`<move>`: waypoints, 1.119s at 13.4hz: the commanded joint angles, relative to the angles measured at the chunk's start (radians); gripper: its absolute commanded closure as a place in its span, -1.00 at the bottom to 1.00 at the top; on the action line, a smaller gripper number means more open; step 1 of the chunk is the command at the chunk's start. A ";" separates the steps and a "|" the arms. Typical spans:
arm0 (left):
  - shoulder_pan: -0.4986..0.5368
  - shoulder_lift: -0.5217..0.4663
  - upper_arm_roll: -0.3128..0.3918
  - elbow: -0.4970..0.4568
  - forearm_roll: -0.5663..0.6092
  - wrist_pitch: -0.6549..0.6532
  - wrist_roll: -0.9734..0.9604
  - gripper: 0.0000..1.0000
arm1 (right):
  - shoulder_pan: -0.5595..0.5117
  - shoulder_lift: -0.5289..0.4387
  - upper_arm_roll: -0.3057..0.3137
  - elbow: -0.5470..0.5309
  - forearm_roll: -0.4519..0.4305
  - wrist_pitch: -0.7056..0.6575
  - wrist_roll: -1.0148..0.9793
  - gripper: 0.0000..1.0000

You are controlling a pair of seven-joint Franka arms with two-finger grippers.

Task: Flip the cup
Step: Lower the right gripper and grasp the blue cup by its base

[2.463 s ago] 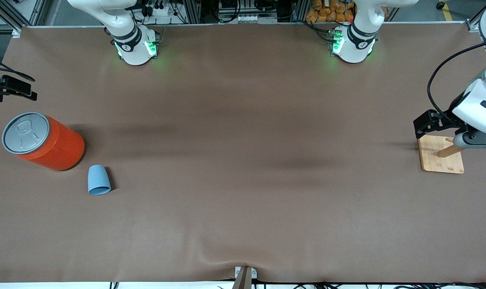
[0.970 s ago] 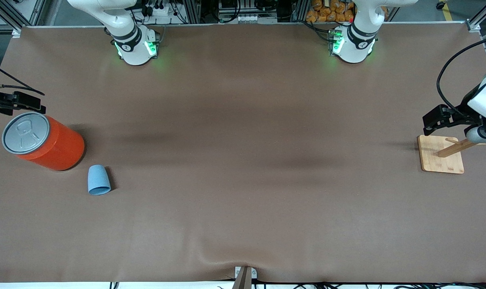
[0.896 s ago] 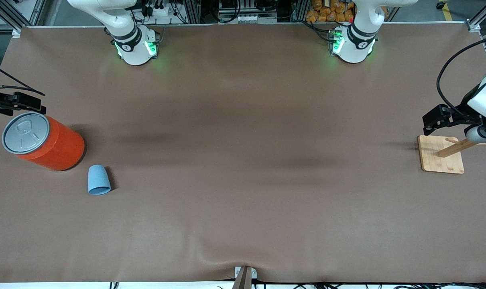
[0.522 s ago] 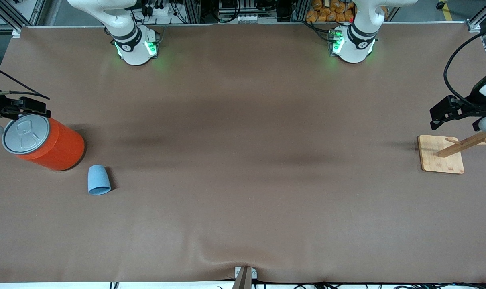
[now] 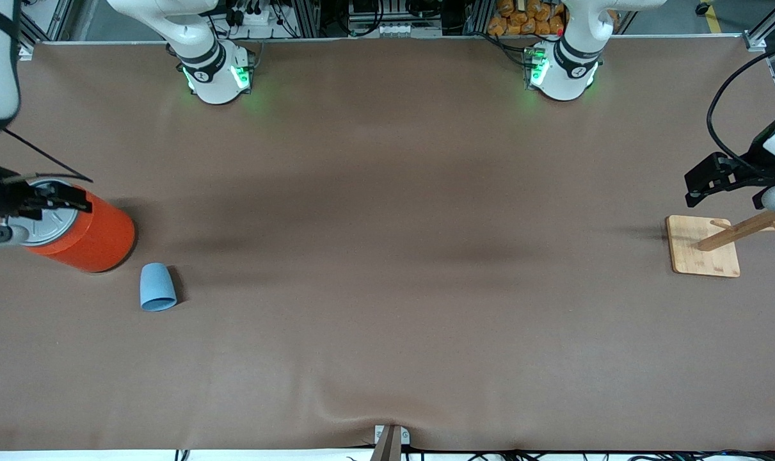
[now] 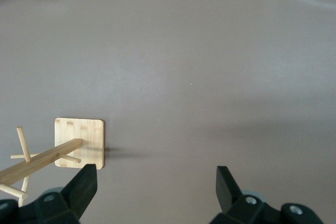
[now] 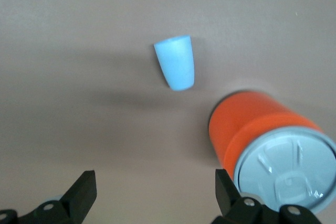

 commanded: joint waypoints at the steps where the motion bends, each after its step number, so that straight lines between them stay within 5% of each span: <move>1: 0.005 -0.012 -0.005 -0.004 -0.015 -0.011 0.002 -1.00 | 0.001 0.109 -0.001 0.020 0.011 0.076 -0.032 -1.00; 8: 0.005 -0.015 -0.005 -0.004 -0.015 -0.012 0.005 -1.00 | 0.010 0.398 0.000 0.079 0.008 0.242 -0.231 -1.00; 15: 0.005 -0.012 -0.005 -0.004 -0.015 -0.011 0.004 -1.00 | -0.007 0.536 0.002 0.081 0.022 0.377 -0.318 -1.00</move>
